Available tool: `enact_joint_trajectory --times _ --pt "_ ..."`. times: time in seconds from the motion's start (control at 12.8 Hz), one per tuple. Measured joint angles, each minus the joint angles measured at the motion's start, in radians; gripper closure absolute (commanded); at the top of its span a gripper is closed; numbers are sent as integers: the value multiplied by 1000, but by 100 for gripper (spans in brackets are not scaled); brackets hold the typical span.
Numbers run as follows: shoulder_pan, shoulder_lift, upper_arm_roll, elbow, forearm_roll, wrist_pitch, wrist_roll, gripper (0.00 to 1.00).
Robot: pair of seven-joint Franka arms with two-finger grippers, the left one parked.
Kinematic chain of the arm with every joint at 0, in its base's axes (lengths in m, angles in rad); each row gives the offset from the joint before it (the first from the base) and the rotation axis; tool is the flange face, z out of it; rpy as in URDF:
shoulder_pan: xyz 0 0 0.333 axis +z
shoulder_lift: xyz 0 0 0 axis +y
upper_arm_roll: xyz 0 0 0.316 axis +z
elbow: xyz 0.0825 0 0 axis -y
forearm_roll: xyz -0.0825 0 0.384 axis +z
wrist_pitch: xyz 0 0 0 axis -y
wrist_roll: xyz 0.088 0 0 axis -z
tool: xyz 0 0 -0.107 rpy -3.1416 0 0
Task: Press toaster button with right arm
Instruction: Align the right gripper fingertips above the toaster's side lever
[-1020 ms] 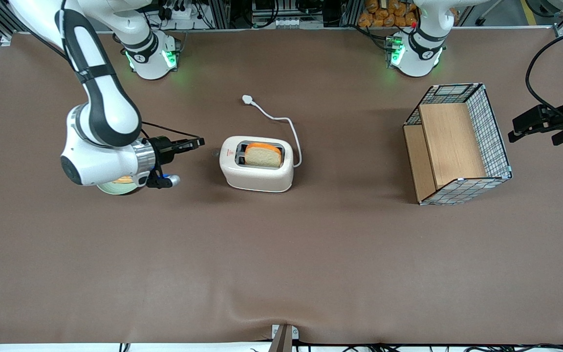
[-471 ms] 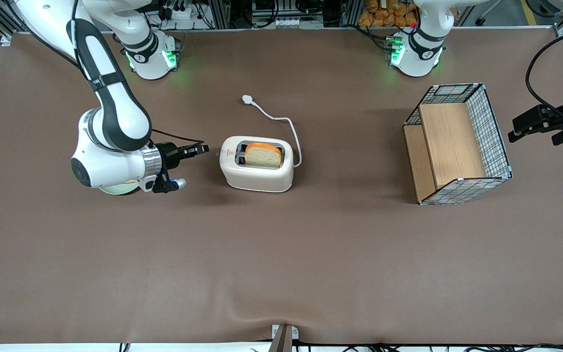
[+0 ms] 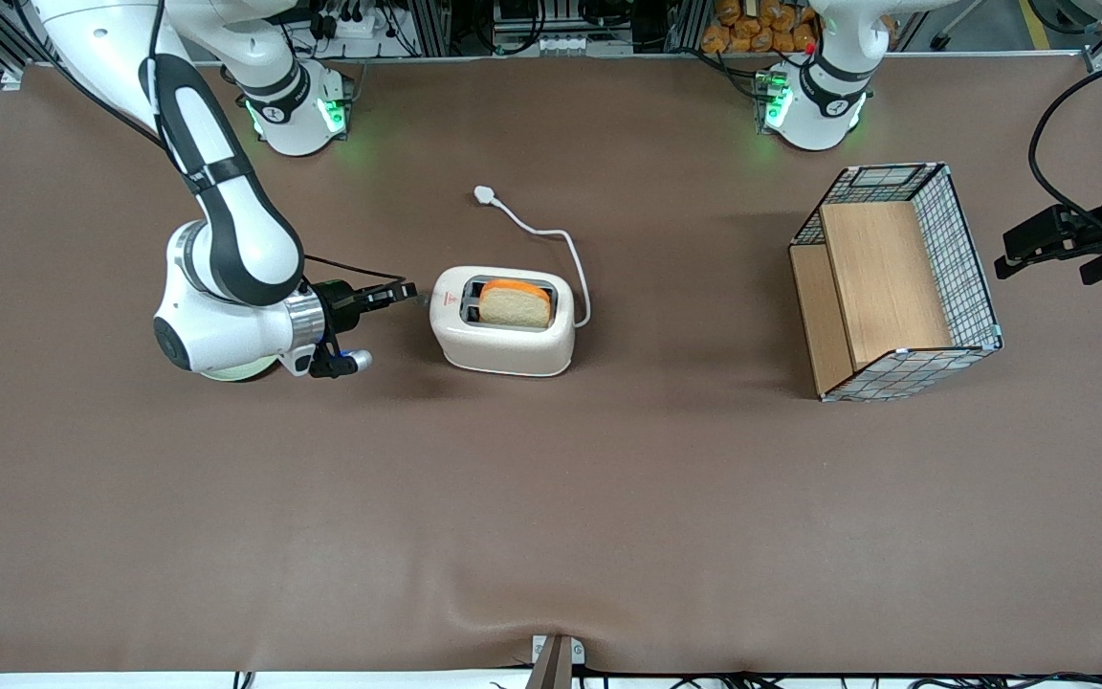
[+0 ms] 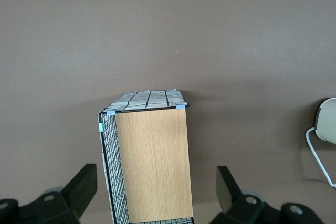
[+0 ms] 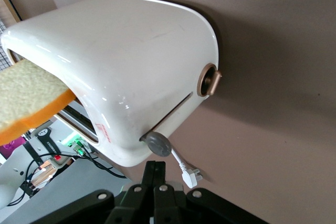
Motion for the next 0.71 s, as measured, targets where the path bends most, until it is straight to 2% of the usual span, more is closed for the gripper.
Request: enact_joint_trajectory --times 0.71 --pt "19 41 -1 -7 19 60 -50 100"
